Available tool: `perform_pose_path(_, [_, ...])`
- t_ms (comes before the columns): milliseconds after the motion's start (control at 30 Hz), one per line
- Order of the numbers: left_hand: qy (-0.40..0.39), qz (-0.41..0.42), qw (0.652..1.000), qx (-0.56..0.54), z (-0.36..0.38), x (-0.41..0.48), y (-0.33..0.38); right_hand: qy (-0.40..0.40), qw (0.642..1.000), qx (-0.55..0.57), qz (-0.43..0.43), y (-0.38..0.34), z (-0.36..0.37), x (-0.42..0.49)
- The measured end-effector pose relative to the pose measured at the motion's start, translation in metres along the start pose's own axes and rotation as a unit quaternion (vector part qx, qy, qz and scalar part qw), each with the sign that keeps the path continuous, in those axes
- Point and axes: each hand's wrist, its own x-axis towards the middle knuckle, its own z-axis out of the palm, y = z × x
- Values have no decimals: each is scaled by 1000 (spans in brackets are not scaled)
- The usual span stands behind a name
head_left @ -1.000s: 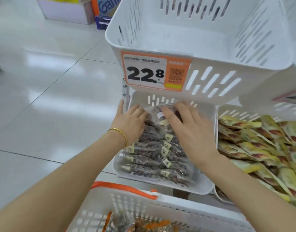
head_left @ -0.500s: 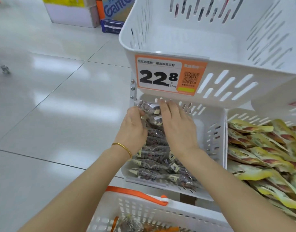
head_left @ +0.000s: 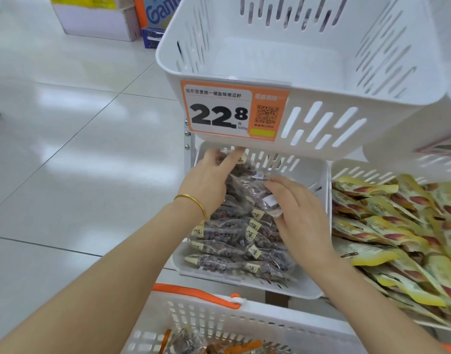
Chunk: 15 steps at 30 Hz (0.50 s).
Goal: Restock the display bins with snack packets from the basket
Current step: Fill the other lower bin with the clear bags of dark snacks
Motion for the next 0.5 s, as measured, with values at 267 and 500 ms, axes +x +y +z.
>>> perform_pose_path(267, [20, -20, 996, 86, -3, 21, 12, 6, 985, -111, 128, 7, -9, 1])
perform_pose_path(500, [-1, -92, 985, 148, -4, 12, 11, -50, 972, -134, 187, 11, -3, 5])
